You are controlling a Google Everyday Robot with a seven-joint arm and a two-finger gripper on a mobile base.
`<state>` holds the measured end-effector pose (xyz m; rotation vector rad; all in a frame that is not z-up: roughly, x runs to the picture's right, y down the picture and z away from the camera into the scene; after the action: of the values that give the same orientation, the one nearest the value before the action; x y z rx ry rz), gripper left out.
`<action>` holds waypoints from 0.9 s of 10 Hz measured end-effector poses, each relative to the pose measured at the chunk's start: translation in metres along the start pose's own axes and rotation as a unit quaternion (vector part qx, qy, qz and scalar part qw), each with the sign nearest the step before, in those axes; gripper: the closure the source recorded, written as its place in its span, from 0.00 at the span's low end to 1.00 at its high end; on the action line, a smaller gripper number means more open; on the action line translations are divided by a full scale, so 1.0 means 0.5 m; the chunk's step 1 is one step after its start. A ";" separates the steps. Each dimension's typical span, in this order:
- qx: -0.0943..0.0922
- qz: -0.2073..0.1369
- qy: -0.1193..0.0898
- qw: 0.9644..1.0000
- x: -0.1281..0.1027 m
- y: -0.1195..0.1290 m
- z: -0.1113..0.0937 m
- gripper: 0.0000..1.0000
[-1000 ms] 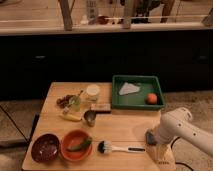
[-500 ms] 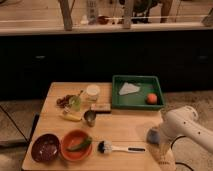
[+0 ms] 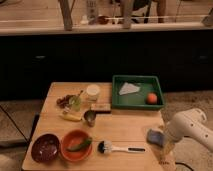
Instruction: Place sponge in metal cup
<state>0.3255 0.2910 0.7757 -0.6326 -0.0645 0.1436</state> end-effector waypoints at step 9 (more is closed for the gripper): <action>-0.005 -0.024 0.003 1.000 -0.040 0.005 0.013 1.00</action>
<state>0.3050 0.2936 0.7791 -0.6415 -0.0745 0.0959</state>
